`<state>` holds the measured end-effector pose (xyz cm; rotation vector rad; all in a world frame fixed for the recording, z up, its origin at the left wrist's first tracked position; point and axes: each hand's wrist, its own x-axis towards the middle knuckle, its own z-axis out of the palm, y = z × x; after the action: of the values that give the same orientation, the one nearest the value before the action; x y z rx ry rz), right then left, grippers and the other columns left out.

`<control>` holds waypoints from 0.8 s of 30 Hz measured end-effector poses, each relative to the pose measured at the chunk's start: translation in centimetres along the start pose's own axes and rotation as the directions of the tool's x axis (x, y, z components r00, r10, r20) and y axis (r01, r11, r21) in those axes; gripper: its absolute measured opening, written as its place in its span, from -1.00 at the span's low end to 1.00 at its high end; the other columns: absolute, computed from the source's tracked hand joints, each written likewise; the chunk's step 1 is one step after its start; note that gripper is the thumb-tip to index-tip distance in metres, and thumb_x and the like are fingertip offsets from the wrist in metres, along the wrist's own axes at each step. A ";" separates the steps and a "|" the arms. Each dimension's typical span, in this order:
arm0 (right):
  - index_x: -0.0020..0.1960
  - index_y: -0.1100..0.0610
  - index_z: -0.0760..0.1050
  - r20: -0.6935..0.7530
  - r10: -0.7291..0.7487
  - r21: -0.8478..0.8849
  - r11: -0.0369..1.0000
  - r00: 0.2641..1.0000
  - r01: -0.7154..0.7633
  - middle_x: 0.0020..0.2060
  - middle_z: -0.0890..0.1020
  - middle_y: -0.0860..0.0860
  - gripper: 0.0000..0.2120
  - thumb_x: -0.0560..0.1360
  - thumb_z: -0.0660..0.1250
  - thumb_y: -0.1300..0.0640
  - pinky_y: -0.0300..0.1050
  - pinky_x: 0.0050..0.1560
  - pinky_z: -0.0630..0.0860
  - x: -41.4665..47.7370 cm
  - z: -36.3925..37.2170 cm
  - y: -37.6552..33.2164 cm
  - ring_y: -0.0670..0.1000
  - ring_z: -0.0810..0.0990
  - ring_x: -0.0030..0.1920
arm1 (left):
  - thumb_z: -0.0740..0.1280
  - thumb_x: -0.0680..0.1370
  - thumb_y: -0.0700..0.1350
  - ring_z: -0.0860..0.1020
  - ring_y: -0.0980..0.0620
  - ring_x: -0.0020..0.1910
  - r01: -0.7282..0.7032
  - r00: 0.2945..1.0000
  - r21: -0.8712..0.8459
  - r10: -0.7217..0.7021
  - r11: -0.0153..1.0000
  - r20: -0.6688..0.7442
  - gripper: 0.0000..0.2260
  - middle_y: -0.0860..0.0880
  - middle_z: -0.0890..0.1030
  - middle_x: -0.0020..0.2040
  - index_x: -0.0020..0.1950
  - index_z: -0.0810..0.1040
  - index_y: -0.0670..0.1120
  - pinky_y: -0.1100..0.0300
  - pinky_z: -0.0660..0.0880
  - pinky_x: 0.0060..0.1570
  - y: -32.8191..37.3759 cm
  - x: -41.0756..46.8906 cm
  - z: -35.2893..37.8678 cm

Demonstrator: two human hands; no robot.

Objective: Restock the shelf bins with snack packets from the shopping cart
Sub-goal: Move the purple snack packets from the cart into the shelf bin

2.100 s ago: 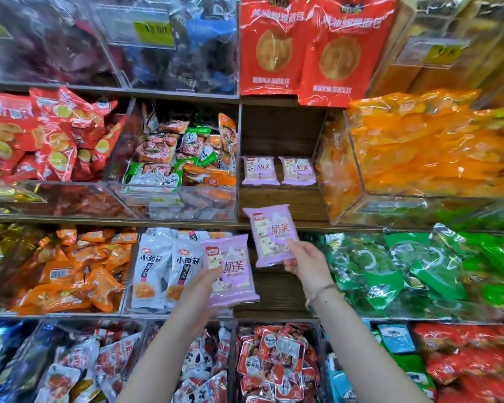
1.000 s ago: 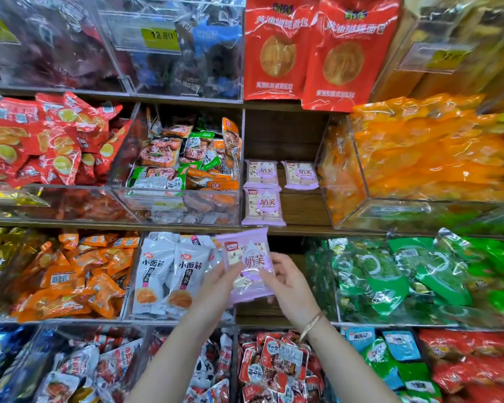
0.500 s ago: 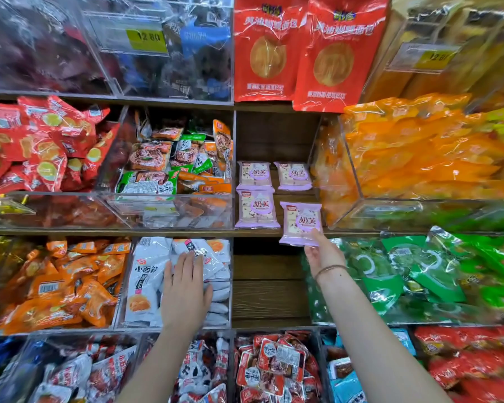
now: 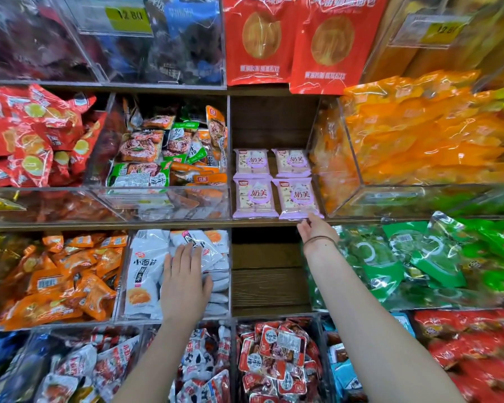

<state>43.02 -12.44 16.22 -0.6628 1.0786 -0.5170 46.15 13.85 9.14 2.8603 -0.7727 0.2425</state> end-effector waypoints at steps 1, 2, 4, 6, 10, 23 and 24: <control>0.26 0.36 0.40 -0.030 0.005 0.073 0.997 1.000 -0.003 0.26 0.48 0.25 -0.70 0.56 0.23 0.26 -0.25 -0.13 0.59 -0.2 0.2 -0.1 0.12 0.56 0.19 | 0.48 0.40 -0.11 0.43 -0.24 0.34 0.002 1.000 -0.003 -0.002 1.000 0.006 -0.48 -0.23 0.52 0.29 0.31 0.48 -0.24 -0.20 0.25 0.40 0.0 0.0 0.0; 0.13 0.35 0.47 -0.084 0.000 0.066 0.998 0.996 0.006 0.18 0.54 0.25 -0.77 0.53 0.30 0.25 -0.23 -0.23 0.59 -0.4 0.2 0.0 0.12 0.60 0.13 | 0.46 0.42 -0.10 0.40 -0.23 0.37 0.003 1.000 -0.008 -0.003 1.000 0.021 -0.48 -0.23 0.50 0.31 0.33 0.46 -0.24 -0.20 0.23 0.42 0.0 0.0 0.0; -0.03 0.28 0.48 -0.151 -0.018 -0.017 1.000 0.988 0.015 0.05 0.61 0.23 -0.84 0.47 0.39 0.22 -0.19 -0.17 0.59 -1.0 0.2 0.0 0.10 0.64 0.05 | 0.39 0.48 -0.06 0.31 -0.19 0.44 0.014 0.998 -0.038 -0.011 0.999 0.068 -0.47 -0.20 0.43 0.39 0.39 0.40 -0.21 -0.15 0.13 0.47 -0.1 0.1 -0.3; 0.06 0.30 0.47 -0.082 -0.002 -0.027 1.000 0.997 -0.001 0.07 0.59 0.21 -0.74 0.46 0.41 0.19 -0.15 -0.08 0.59 -2.0 -0.2 -0.2 0.06 0.63 -0.03 | 0.34 0.52 0.00 0.22 -0.16 0.48 0.028 0.996 -0.104 -0.019 0.994 0.090 -0.46 -0.17 0.34 0.45 0.44 0.33 -0.18 -0.12 0.06 0.50 -0.2 0.3 -0.9; 0.32 0.28 0.36 0.077 -0.004 -0.147 0.989 0.997 0.016 0.19 0.49 0.18 -0.62 0.55 0.27 0.16 -0.11 -0.01 0.54 -4.0 -2.5 -0.6 0.10 0.56 0.11 | 0.40 0.50 -0.09 0.29 -0.23 0.43 0.014 0.999 -0.256 -0.021 0.966 -0.027 -0.55 -0.22 0.35 0.43 0.34 0.44 -0.22 -0.15 0.19 0.41 0.8 -0.4 -3.9; 0.00 0.24 0.53 0.132 -0.017 -0.593 0.800 0.991 0.092 -0.27 0.64 0.07 -0.85 0.57 0.18 0.27 -0.30 -0.41 0.47 -13.0 -30.1 9.5 -0.14 0.58 -0.44 | 0.33 0.54 -0.03 0.59 -0.10 0.10 0.015 0.852 -0.464 0.231 0.886 0.470 -0.75 -0.04 0.60 0.15 0.18 0.54 -0.08 0.08 0.50 0.00 6.1 -20.7 -1.2; 0.04 0.29 0.51 0.057 -0.002 -0.604 0.796 0.998 0.036 -0.23 0.63 0.16 -0.84 0.57 0.16 0.31 -0.24 -0.38 0.45 -13.7 -32.8 11.1 -0.09 0.56 -0.43 | 0.32 0.54 -0.01 0.59 -0.10 0.10 0.017 0.818 -0.445 0.244 0.895 0.521 -0.75 -0.04 0.61 0.12 0.19 0.53 -0.05 0.10 0.48 0.00 5.9 -22.2 -0.4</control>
<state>8.29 -3.15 6.55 -1.2483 1.1929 -0.1519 24.19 19.57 5.79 2.4459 -0.9506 -0.7235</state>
